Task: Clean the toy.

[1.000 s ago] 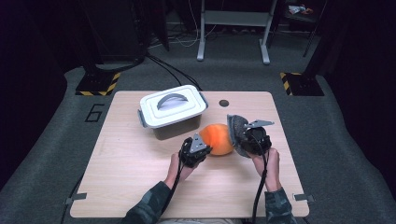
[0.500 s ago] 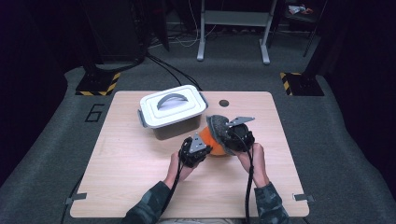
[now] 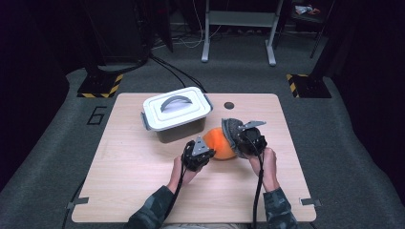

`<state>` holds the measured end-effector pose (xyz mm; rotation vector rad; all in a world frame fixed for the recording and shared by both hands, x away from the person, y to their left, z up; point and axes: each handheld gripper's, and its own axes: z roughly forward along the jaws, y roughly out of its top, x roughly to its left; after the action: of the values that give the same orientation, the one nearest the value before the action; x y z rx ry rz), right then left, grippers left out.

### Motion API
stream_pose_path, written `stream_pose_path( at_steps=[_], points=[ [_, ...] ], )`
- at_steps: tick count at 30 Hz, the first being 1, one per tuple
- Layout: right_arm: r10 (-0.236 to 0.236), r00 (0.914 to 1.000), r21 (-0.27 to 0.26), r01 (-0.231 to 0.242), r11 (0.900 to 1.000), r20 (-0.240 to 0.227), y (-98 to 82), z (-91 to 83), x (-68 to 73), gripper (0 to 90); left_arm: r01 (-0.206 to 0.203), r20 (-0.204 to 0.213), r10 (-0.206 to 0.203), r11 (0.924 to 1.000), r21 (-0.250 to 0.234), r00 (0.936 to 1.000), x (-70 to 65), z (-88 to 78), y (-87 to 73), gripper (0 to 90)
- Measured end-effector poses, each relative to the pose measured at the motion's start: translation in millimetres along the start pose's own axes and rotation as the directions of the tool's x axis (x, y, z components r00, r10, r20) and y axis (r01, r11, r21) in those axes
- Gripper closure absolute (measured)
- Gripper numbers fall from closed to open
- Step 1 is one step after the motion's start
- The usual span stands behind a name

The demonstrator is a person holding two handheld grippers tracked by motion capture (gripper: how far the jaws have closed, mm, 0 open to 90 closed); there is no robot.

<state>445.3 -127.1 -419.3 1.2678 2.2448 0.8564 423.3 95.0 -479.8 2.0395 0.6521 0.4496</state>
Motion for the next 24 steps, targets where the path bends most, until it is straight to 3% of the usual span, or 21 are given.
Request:
stream_pose_path(
  at_steps=[9, 15, 22, 24],
  points=[
    [0.050, 0.9963, 0.069, -0.055, 0.996, 0.070, -15.2, 15.5, -20.1, 75.3, 0.026, -0.002, -0.026, 0.9996, 0.008, 0.9997, 5.0, 0.0, -3.9, 86.7],
    [0.077, 0.9949, 0.121, -0.085, 0.989, 0.065, -26.0, 31.2, -29.0, 75.3, 0.021, -0.005, -0.020, 0.9997, 0.012, 0.9998, 5.7, 0.3, -4.0, 86.7],
    [0.111, 0.9920, 0.205, -0.121, 0.971, 0.060, -40.4, 53.7, -35.5, 75.2, 0.024, -0.006, -0.024, 0.9996, 0.014, 0.9997, 6.8, 0.0, -4.6, 86.7],
    [0.120, 0.9914, 0.208, -0.129, 0.970, 0.052, -43.2, 57.1, -37.0, 75.3, 0.026, -0.012, -0.026, 0.9996, 0.009, 0.9996, 7.0, 0.2, -5.2, 86.6]
  ],
)
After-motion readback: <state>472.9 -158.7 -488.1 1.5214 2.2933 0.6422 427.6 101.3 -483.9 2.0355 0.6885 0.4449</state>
